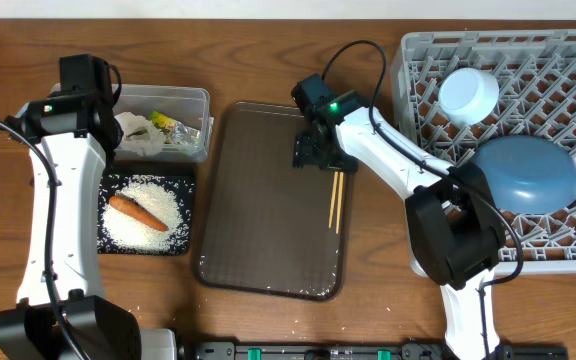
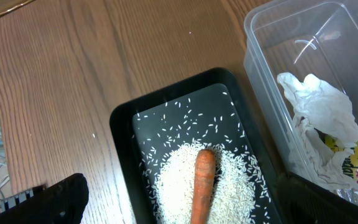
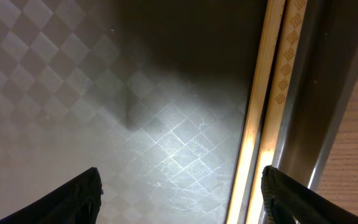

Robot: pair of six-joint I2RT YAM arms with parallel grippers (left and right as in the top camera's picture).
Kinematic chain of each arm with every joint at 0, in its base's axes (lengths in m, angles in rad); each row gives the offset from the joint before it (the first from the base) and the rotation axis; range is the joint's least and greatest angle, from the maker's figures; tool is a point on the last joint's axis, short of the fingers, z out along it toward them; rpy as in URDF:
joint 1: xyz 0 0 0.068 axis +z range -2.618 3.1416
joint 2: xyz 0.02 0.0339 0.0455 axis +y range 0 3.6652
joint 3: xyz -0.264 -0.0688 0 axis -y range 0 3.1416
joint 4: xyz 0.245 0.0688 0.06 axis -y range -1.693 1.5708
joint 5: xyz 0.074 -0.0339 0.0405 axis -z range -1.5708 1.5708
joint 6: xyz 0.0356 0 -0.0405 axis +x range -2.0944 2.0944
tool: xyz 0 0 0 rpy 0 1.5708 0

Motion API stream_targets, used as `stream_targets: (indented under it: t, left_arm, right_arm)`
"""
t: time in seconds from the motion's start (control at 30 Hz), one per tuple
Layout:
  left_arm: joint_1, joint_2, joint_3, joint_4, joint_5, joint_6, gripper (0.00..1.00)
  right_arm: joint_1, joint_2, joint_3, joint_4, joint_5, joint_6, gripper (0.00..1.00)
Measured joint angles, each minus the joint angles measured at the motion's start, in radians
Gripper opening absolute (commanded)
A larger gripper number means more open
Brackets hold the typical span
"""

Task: Sort waste into correct bins and load items into the dishwasher rack
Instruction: 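Move the right gripper to the chopsticks and grasp one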

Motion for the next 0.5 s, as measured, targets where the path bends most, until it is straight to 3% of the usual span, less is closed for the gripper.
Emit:
stream_targets:
  t: [0.5]
  left_arm:
    - [0.000, 0.000, 0.000, 0.000, 0.000, 0.000, 0.98]
  right_arm:
    - [0.000, 0.031, 0.000, 0.010, 0.015, 0.000, 0.80]
